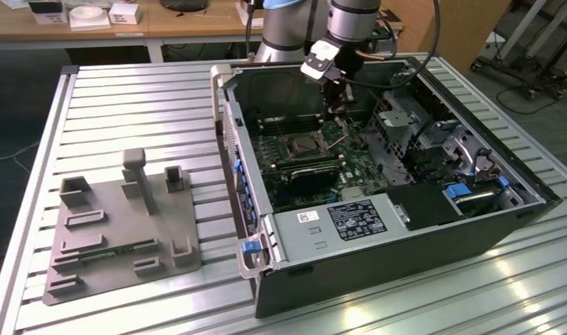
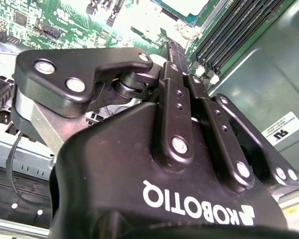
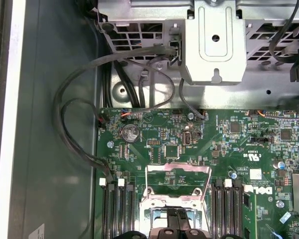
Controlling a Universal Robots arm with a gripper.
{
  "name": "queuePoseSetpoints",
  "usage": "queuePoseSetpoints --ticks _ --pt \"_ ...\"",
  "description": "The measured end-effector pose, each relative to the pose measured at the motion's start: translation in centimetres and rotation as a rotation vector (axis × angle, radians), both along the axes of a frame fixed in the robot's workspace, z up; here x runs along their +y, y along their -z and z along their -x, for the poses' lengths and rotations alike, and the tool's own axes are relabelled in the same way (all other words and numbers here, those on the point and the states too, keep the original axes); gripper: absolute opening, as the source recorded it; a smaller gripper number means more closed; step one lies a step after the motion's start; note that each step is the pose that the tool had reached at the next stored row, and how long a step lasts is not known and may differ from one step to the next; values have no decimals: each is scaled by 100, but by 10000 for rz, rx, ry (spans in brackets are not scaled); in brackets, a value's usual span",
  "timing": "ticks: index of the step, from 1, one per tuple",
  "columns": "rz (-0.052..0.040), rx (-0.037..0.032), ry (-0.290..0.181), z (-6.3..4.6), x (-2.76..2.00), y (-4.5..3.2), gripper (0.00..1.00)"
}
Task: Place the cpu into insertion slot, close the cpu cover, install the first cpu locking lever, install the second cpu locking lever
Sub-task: 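Close the cpu cover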
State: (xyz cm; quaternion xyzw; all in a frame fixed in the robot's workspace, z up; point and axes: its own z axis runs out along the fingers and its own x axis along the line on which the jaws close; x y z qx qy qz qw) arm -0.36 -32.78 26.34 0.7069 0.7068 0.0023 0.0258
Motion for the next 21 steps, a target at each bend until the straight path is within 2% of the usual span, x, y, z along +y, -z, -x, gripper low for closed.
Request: queuePoseSetpoints --ticks 8,21 --pt "1 0 2 -143 0 5 10" --pt "0 0 2 -447 0 12 10"
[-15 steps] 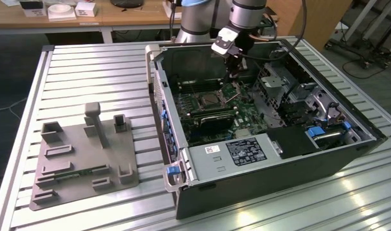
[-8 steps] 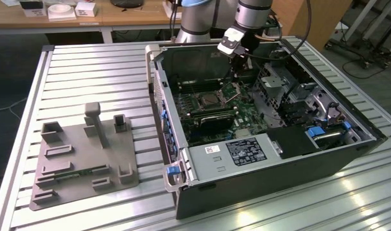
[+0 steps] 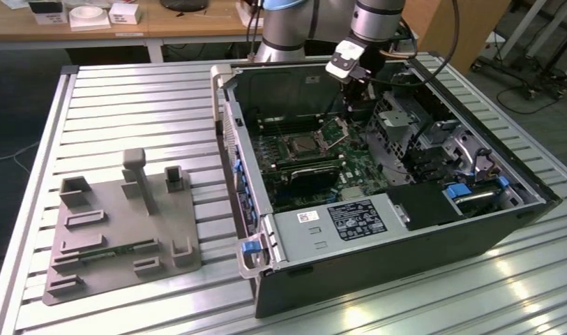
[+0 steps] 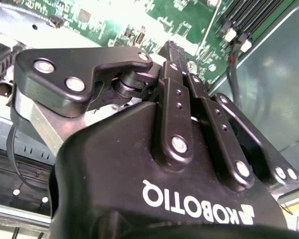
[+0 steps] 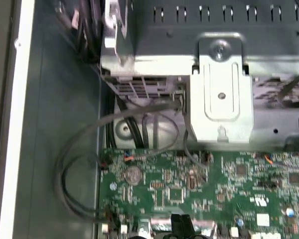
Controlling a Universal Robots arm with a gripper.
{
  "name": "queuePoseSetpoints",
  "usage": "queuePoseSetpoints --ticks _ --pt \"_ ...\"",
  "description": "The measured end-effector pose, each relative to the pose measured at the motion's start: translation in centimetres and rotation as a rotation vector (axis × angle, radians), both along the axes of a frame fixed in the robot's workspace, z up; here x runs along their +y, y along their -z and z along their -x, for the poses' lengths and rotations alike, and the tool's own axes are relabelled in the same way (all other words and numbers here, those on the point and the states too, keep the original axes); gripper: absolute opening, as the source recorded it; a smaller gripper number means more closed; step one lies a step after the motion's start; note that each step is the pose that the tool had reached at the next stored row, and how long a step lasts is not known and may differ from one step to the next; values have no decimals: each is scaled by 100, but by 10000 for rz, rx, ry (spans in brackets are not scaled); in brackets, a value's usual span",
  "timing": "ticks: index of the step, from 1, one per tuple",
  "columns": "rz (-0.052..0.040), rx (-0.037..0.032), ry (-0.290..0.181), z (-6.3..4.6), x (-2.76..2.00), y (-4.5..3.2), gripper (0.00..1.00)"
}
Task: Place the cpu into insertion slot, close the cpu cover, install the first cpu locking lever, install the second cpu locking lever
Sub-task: 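Close the cpu cover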
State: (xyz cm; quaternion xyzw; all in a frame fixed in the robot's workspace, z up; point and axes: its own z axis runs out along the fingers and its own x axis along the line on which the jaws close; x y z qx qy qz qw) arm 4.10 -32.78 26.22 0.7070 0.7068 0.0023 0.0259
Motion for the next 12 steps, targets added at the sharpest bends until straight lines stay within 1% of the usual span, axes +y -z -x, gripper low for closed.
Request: queuePoseSetpoints --ticks 7,12 --pt "0 7 0 -92 0 7 10" --pt "2 31 1 -106 0 29 10"
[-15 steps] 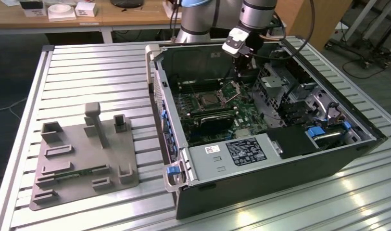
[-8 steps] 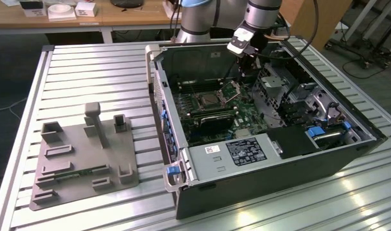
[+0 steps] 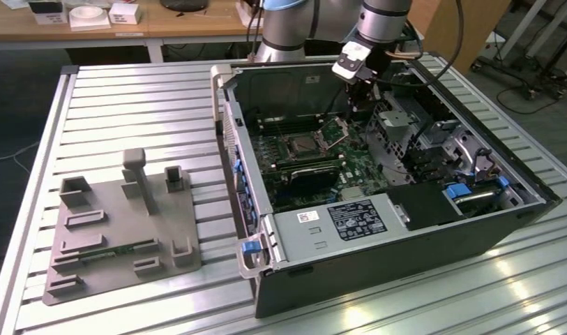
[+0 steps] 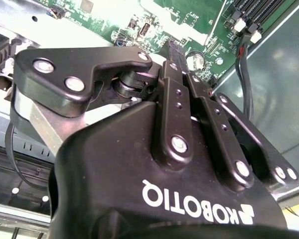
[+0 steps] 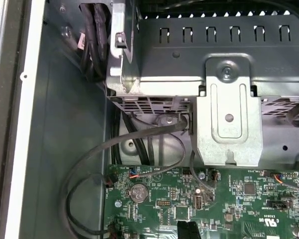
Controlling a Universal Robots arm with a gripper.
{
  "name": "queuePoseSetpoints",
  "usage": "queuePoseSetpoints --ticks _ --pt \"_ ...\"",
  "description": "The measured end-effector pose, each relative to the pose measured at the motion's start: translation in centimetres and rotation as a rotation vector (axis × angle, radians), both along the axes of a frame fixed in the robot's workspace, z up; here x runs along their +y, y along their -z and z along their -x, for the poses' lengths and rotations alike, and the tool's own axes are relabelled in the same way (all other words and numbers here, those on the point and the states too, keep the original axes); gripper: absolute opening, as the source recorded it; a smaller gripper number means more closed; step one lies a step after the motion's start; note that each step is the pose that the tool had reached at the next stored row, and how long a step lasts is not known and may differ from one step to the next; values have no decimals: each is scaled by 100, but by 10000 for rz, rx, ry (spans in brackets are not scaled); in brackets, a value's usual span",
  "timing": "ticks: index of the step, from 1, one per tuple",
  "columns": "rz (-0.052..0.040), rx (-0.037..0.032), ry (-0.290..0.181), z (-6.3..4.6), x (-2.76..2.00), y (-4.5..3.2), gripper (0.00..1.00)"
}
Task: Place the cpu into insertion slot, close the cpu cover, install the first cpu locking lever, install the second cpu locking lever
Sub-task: 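Close the cpu cover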
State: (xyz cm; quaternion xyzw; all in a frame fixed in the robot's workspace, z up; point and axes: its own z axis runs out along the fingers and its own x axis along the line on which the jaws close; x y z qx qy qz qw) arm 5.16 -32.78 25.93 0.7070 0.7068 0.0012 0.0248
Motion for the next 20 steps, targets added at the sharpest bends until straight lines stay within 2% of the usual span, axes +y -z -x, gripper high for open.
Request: queuePoseSetpoints --ticks 7,14,20 --pt "2 35 0 -34 0 35 10" --pt "2 102 2 -48 0 104 10" --pt "2 133 3 -72 0 158 10"
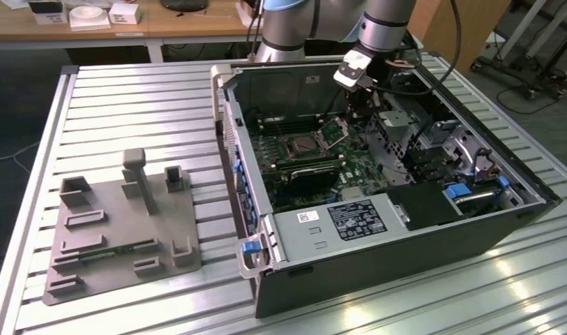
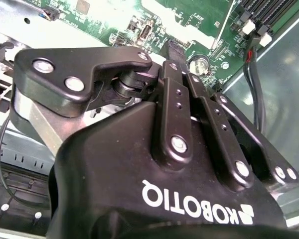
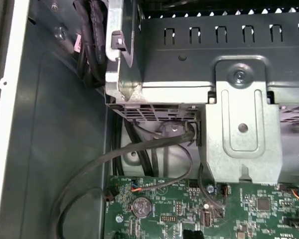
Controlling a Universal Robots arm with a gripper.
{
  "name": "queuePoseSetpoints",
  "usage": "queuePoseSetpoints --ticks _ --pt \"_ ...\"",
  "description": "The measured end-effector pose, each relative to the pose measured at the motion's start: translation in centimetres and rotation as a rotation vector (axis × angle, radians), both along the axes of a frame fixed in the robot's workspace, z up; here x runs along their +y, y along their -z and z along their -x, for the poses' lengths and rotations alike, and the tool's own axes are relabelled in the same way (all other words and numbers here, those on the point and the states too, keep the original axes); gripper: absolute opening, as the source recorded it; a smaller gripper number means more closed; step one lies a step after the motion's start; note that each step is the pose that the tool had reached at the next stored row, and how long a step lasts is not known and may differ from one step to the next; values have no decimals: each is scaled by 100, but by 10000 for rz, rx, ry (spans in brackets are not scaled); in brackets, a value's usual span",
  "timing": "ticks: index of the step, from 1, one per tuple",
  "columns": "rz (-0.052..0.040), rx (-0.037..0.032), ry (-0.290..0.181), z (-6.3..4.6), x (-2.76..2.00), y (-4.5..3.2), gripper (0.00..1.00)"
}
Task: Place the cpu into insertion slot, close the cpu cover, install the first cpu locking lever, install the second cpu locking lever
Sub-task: 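Close the cpu cover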
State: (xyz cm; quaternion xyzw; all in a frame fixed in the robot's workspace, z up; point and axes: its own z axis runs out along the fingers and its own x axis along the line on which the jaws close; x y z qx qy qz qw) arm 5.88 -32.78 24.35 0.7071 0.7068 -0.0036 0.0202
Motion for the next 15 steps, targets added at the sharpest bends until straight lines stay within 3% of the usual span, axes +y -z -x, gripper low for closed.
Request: queuePoseSetpoints --ticks 3,10,15 --pt "1 26 1 -7 0 36 10" --pt "1 175 1 -7 0 124 10" --pt "2 191 1 -2 0 128 10"
